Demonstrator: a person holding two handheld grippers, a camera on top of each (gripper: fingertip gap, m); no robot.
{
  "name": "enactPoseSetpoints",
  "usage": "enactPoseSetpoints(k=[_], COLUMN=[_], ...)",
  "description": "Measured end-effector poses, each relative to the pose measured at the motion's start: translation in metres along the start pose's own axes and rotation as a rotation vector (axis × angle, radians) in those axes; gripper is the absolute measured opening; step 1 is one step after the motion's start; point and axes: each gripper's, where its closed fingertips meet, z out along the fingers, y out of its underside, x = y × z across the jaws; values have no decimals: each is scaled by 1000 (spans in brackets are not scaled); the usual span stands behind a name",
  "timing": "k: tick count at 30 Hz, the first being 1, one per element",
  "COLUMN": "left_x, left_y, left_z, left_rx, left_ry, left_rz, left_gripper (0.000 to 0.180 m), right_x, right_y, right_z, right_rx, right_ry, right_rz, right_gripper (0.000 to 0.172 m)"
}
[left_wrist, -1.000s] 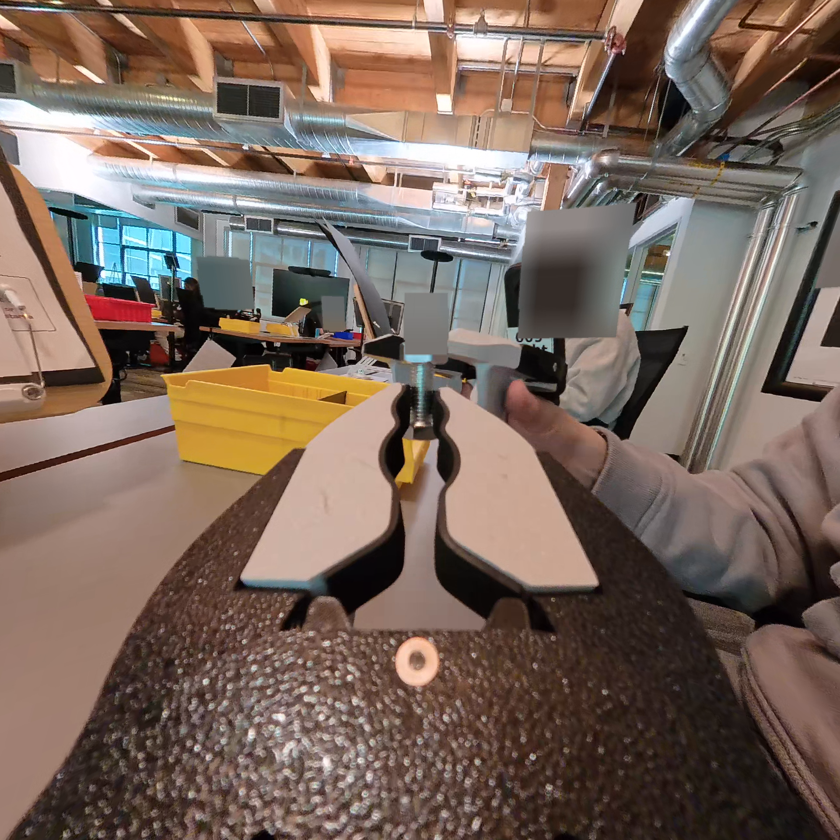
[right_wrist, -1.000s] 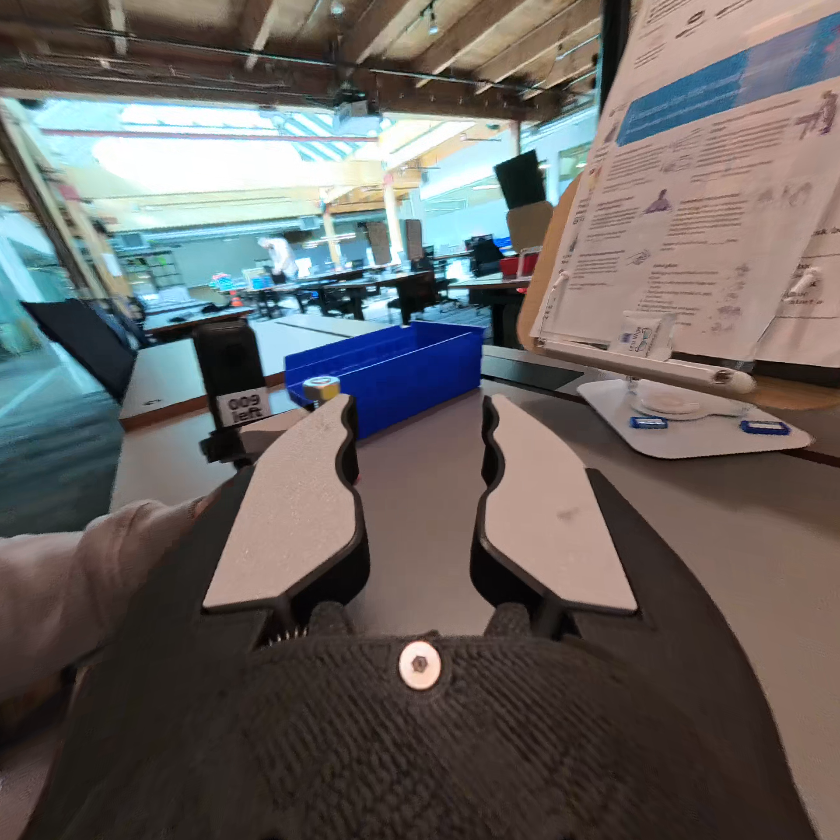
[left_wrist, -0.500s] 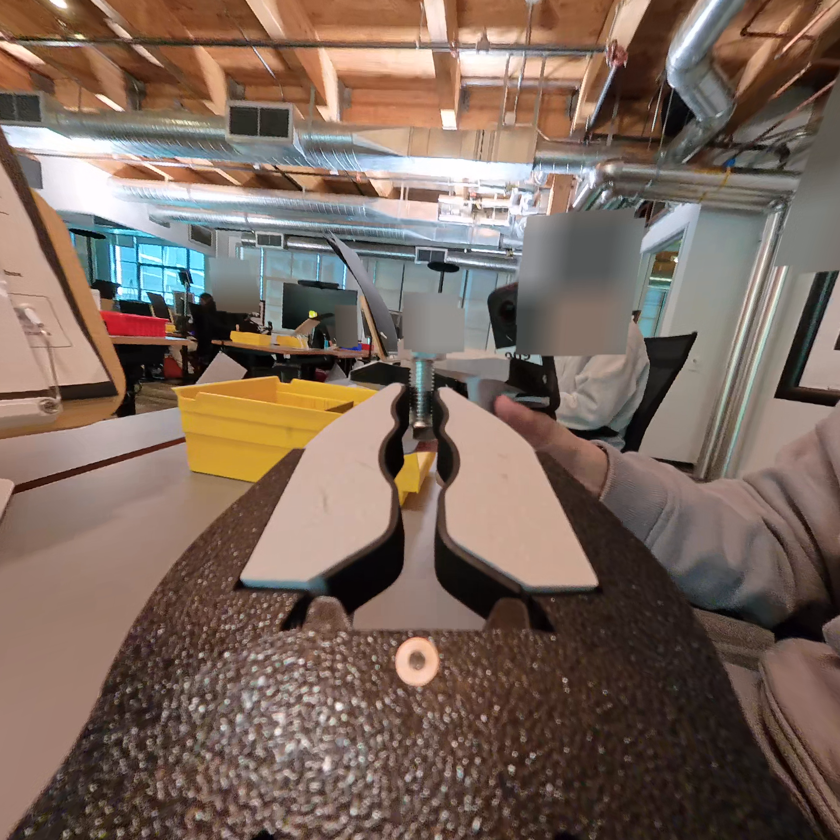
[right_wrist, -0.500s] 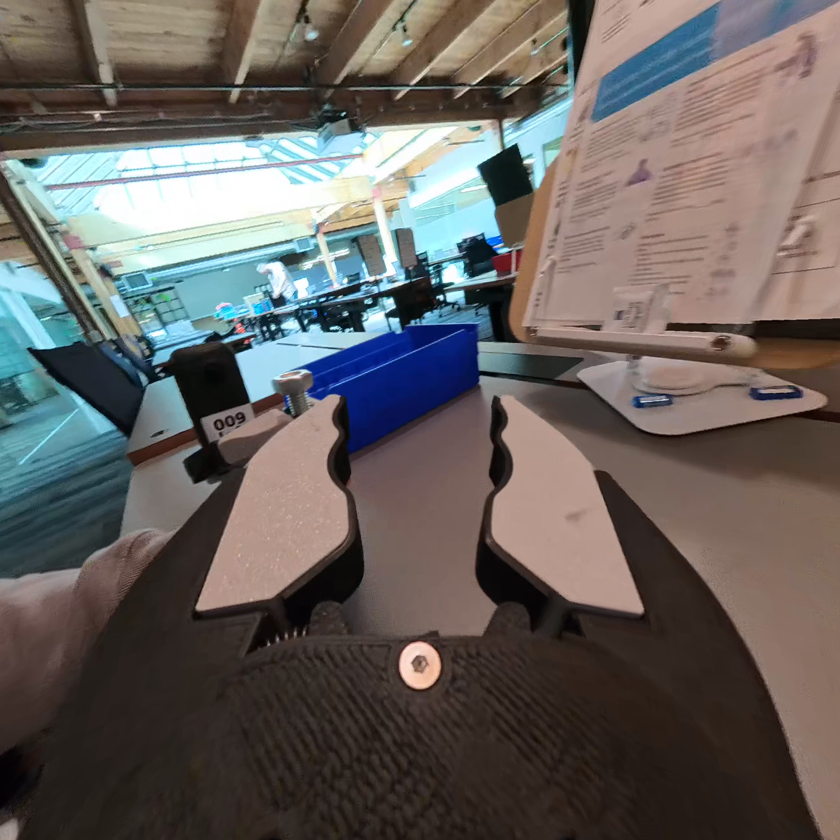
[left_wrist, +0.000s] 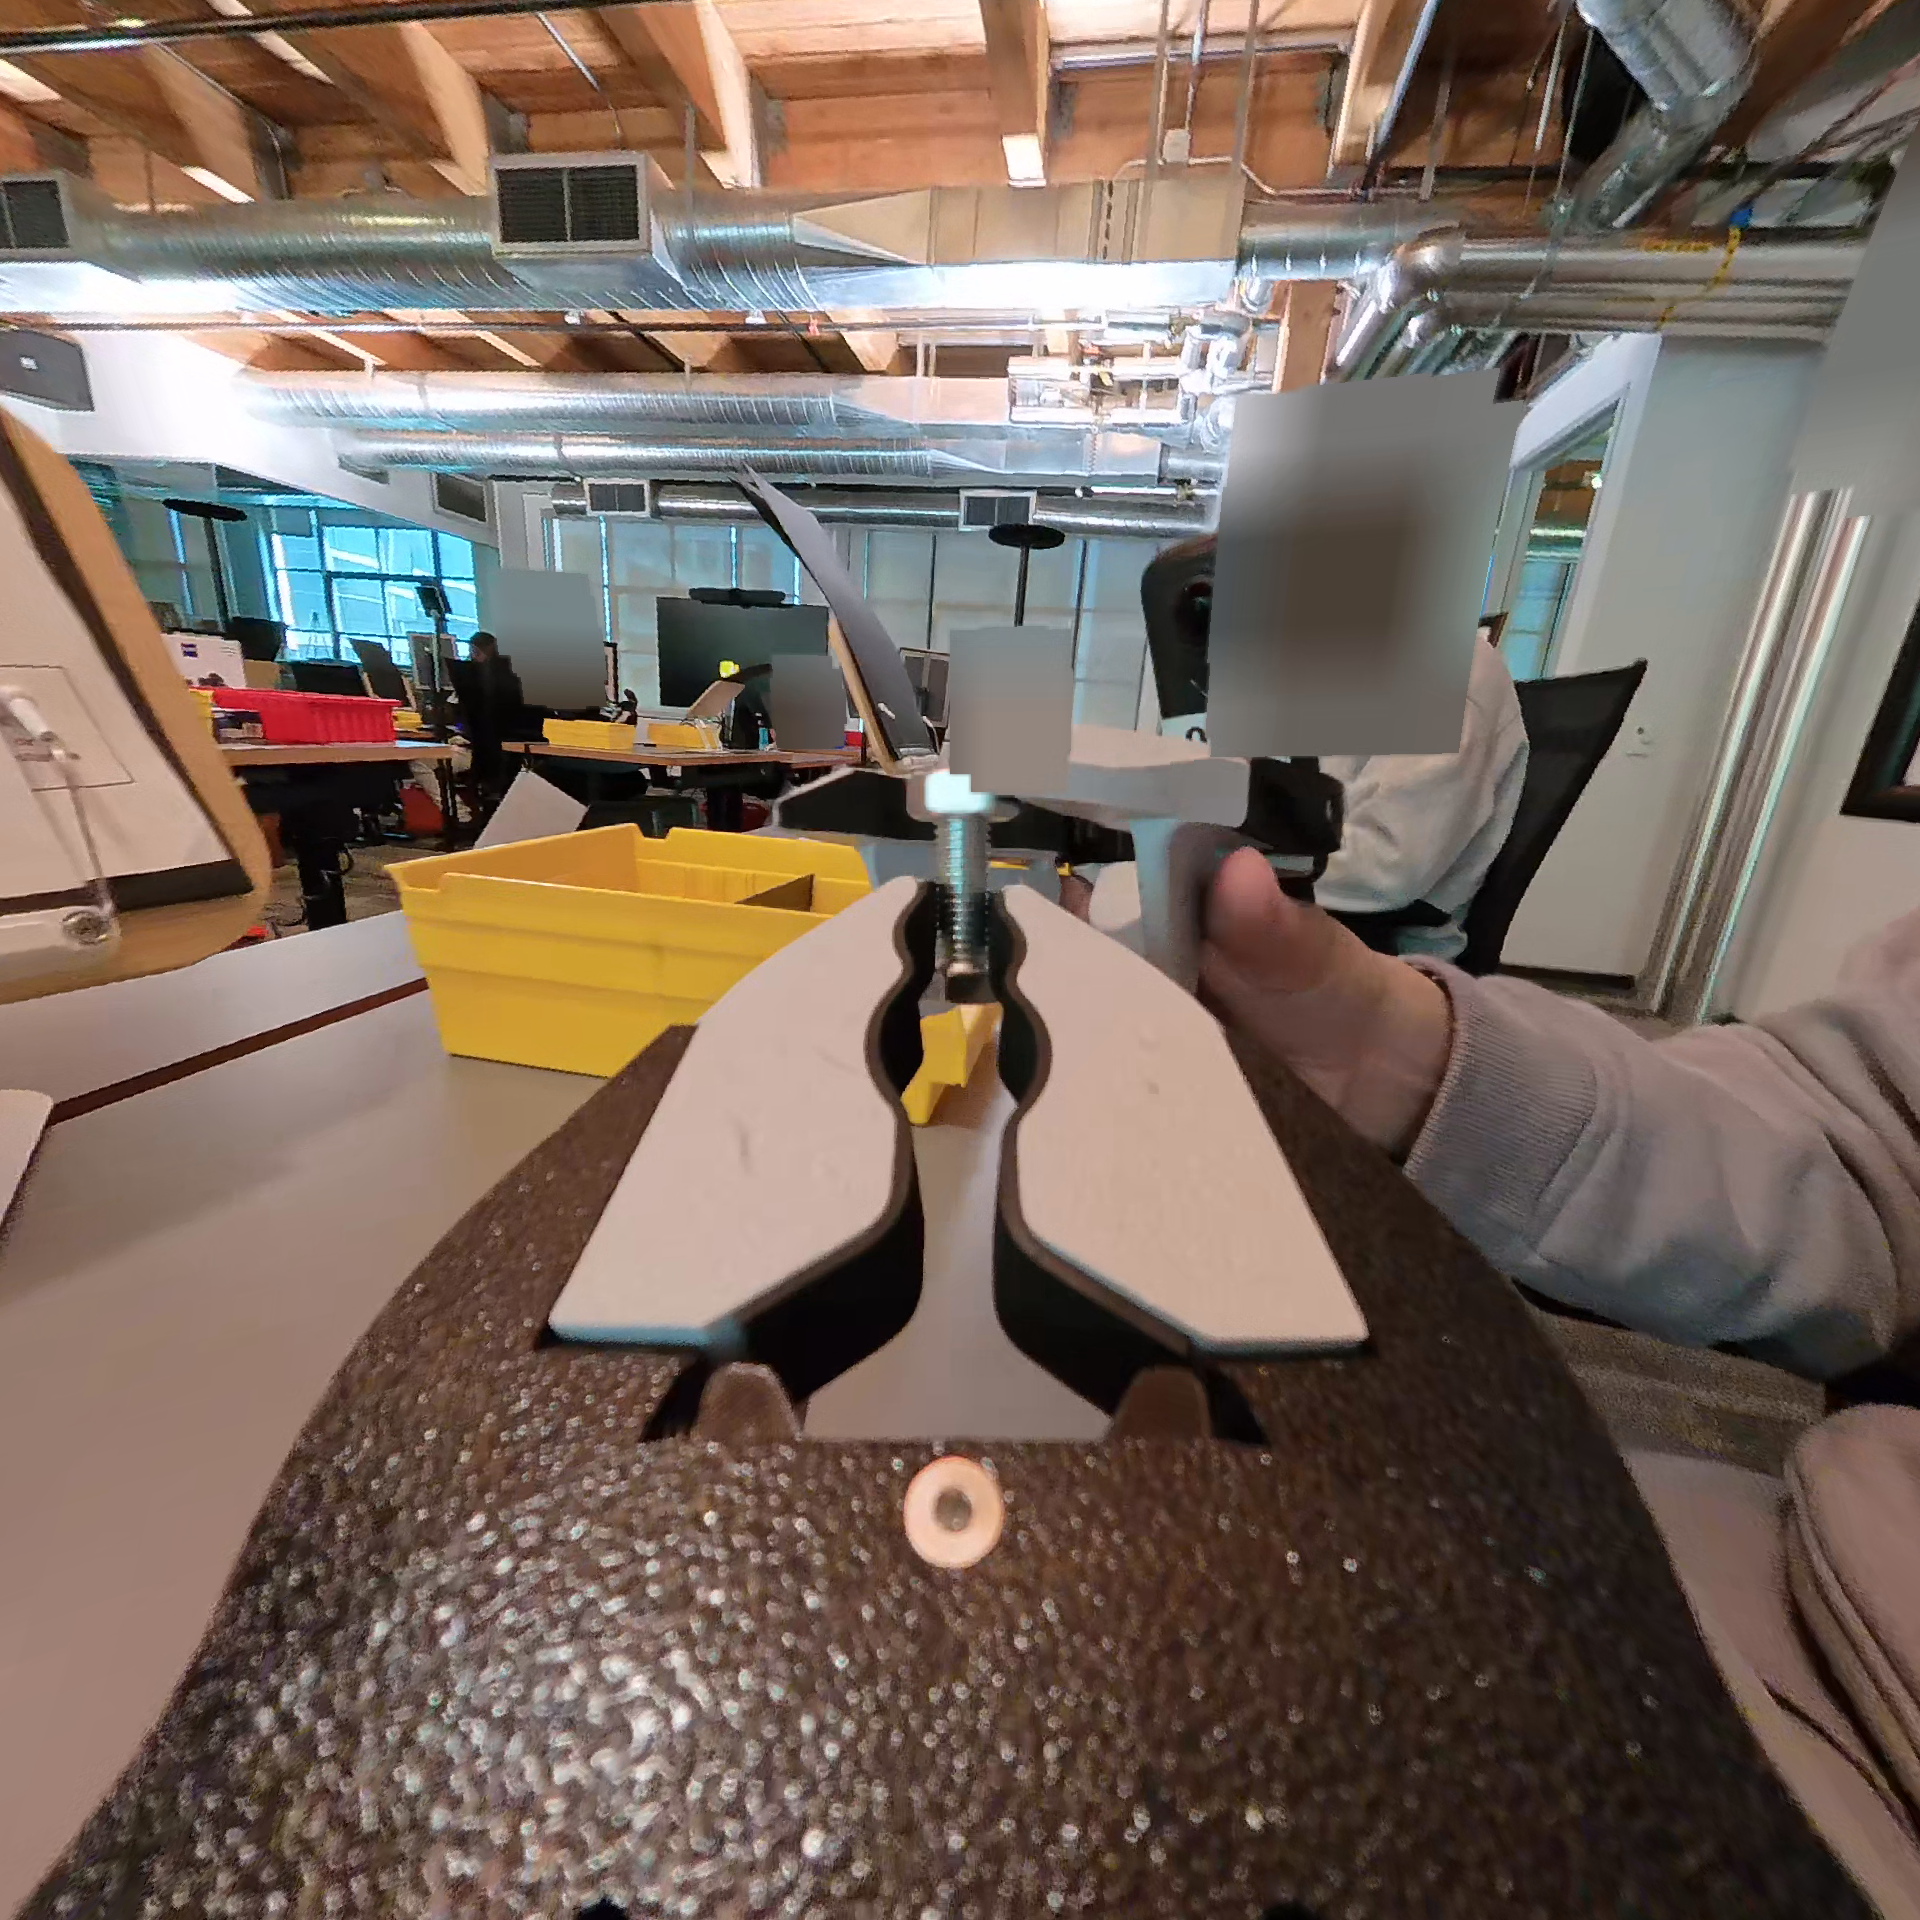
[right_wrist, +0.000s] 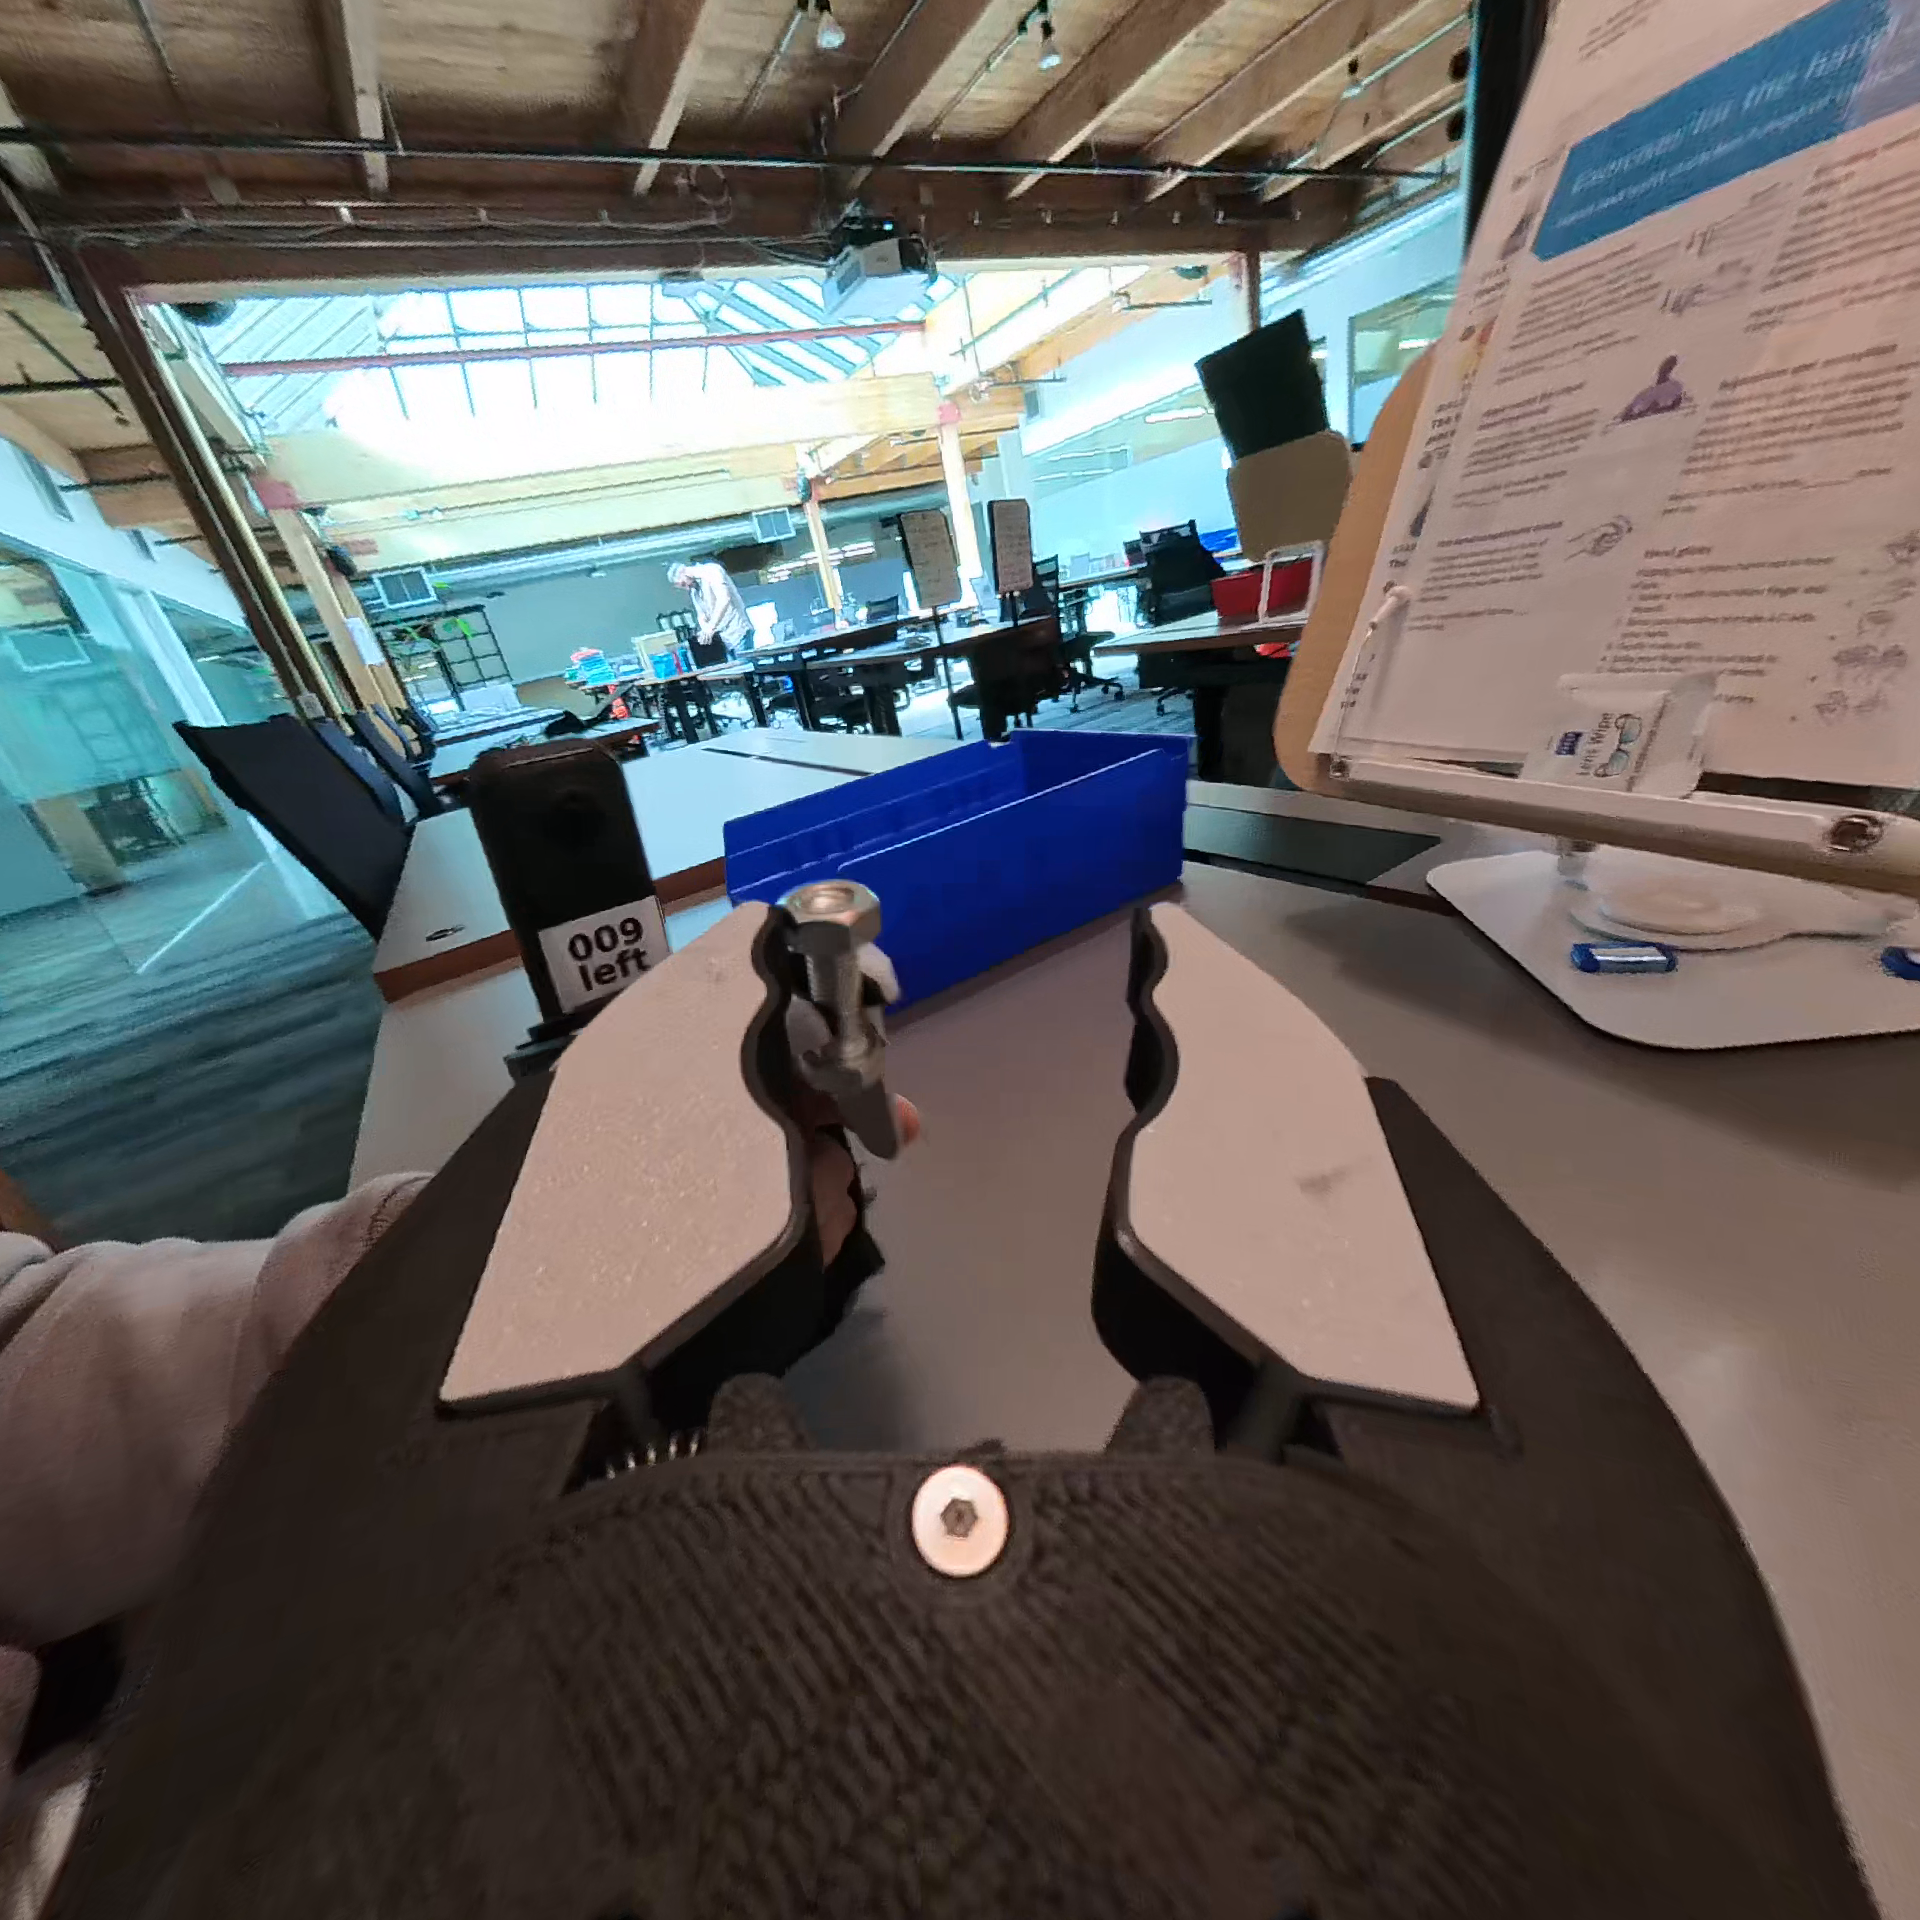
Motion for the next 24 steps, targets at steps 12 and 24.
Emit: enactPoseSetpoints(k=[12,24], left_x=[2,-4], left_y=[3,-3], left_z=[1,-5], left_rx=[-24,7], left_ry=[2,-17], left_rz=[36,20], left_gripper=[8,8], right_x=[-19,25], right_y=[-4,-13], right_z=[3,-18], right_rx=[14,-3], right_ry=[-68,79], right_rz=[-25,-42], right_gripper=[54,51])
